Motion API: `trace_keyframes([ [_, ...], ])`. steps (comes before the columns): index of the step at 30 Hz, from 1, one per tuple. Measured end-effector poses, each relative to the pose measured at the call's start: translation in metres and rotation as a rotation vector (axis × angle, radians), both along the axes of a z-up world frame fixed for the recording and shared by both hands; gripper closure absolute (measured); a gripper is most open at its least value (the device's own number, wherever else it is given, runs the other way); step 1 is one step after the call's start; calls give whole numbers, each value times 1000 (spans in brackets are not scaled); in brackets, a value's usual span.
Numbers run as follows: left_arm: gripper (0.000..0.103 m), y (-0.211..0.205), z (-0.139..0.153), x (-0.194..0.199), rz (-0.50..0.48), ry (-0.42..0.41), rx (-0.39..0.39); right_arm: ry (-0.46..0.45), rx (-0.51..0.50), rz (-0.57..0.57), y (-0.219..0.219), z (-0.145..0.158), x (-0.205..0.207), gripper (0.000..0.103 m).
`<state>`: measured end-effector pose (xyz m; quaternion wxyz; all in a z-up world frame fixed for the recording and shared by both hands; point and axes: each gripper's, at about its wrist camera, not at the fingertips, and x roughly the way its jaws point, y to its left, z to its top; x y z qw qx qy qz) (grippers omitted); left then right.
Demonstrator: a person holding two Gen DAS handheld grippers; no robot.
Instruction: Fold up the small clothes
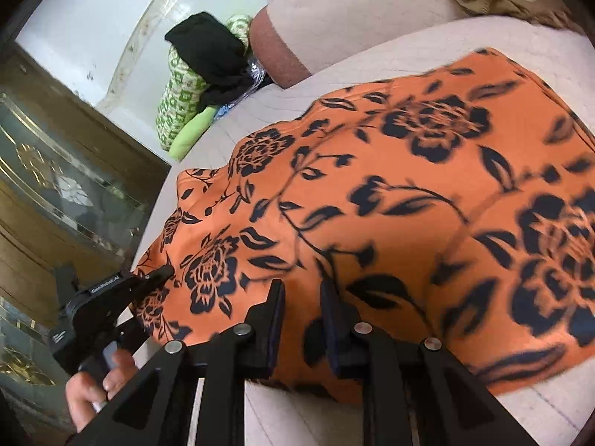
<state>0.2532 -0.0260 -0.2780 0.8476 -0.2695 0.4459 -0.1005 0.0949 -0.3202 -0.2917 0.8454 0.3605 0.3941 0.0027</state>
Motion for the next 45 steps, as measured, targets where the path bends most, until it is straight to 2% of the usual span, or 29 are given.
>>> trace_keyframes([
  [3, 76, -16, 20, -5, -75, -107, -15, 0, -28, -5, -3, 9, -13, 81],
  [7, 77, -49, 47, -22, -206, -262, 22, -20, -71, -11, -16, 28, -21, 77],
  [10, 77, -79, 56, -37, -315, -340, 50, -47, -48, -23, -34, 45, -19, 77],
  [12, 77, -97, 56, -46, -377, -363, 91, -54, -7, -17, -46, 53, -11, 77],
  [14, 78, -115, 50, -53, -429, -364, 145, -47, 43, 7, -57, 60, 4, 69],
  [16, 78, -127, 41, -56, -467, -348, 192, -42, 102, 39, -65, 64, 23, 20],
  [18, 78, -137, 29, -58, -502, -319, 234, -53, 145, 41, -68, 63, 39, 18],
  [21, 78, -142, 20, -66, -526, -316, 275, -7, 213, 81, -64, 52, 69, 18],
  [24, 78, -138, 21, -64, -526, -310, 248, 41, 276, 103, -56, 38, 92, 18],
  [26, 78, -133, 21, -62, -526, -304, 224, 51, 334, 125, -51, 29, 109, 18],
  [29, 78, -131, 23, -62, -537, -312, 230, 37, 390, 139, -40, 25, 135, 18],
  [33, 78, -136, 23, -57, -548, -311, 233, 9, 363, 180, -24, 36, 164, 18],
  [35, 78, -138, 25, -57, -550, -316, 240, 33, 324, 210, -15, 38, 176, 24],
  [36, 78, -139, 26, -57, -551, -321, 248, 49, 304, 235, -11, 38, 182, 49],
  [37, 78, -140, 27, -58, -550, -329, 253, 79, 234, 256, -6, 40, 188, 79],
  [39, 78, -144, 28, -58, -563, -338, 245, 96, 95, 272, -2, 48, 191, 86],
  [45, 77, -179, 41, -78, -651, -457, 213, 0, -45, 245, -37, 81, 161, 90],
])
